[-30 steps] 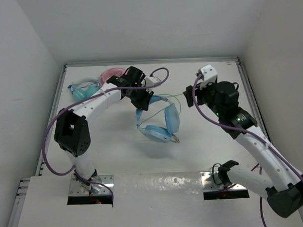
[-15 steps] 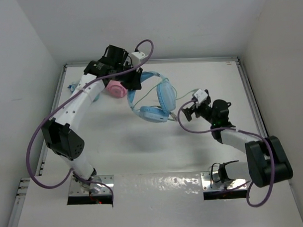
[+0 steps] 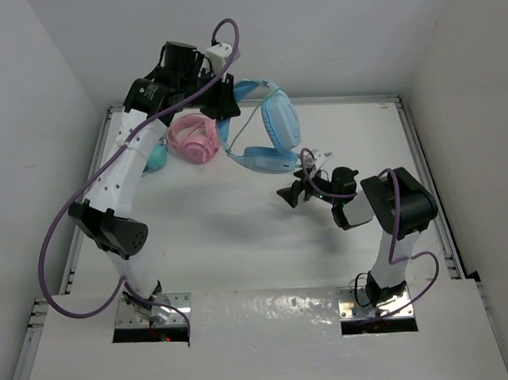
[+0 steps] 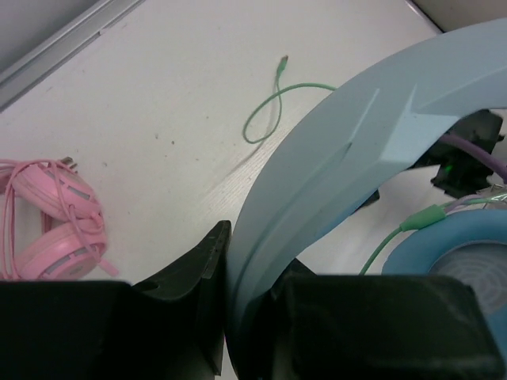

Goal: Wrap the headphones

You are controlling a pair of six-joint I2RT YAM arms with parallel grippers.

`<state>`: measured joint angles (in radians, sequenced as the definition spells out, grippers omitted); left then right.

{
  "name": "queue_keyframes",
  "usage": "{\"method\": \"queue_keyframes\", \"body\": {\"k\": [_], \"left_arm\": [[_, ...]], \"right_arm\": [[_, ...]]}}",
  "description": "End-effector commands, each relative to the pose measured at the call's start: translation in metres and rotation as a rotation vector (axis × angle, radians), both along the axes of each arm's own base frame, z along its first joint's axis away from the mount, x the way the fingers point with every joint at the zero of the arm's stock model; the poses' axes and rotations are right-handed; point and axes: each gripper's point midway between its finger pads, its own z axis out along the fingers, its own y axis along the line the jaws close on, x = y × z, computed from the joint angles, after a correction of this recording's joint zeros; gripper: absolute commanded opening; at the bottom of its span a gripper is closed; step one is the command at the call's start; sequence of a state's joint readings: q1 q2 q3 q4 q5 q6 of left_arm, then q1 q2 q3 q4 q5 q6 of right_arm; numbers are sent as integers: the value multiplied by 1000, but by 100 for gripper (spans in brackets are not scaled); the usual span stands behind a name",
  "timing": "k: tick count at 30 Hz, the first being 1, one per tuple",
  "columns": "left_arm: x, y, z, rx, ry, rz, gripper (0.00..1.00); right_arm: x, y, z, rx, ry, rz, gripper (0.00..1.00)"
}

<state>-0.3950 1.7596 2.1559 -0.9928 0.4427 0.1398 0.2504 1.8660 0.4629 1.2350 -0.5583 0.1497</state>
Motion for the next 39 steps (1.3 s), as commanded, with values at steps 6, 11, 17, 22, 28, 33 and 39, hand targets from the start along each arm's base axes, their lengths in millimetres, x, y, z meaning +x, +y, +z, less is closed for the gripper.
{"method": "queue_keyframes", "body": {"k": [6,11,17,22,28,33,39], "left_arm": [[-8,-16,40,-184,44,-2,0],[-8,-12,35,-168,39,26,0],[-12,-11,22,-148,55,7,0],[-16,-9,20,-119,24,-31,0],[-24,-10,-3,-89,58,-86,0],[-30,-12,-16,-77,84,-114,0],[-27,-12,-18,-65,74,-84,0]], "right_arm": [[28,17,98,83,-429,-71,97],[40,-1,103,21,-458,-182,96],[12,-26,146,191,-487,-139,94],[-17,-31,193,168,-660,-111,98],[-40,-16,236,230,-713,12,99],[-44,1,248,303,-692,128,94],[-35,28,244,322,-666,200,90]]}}
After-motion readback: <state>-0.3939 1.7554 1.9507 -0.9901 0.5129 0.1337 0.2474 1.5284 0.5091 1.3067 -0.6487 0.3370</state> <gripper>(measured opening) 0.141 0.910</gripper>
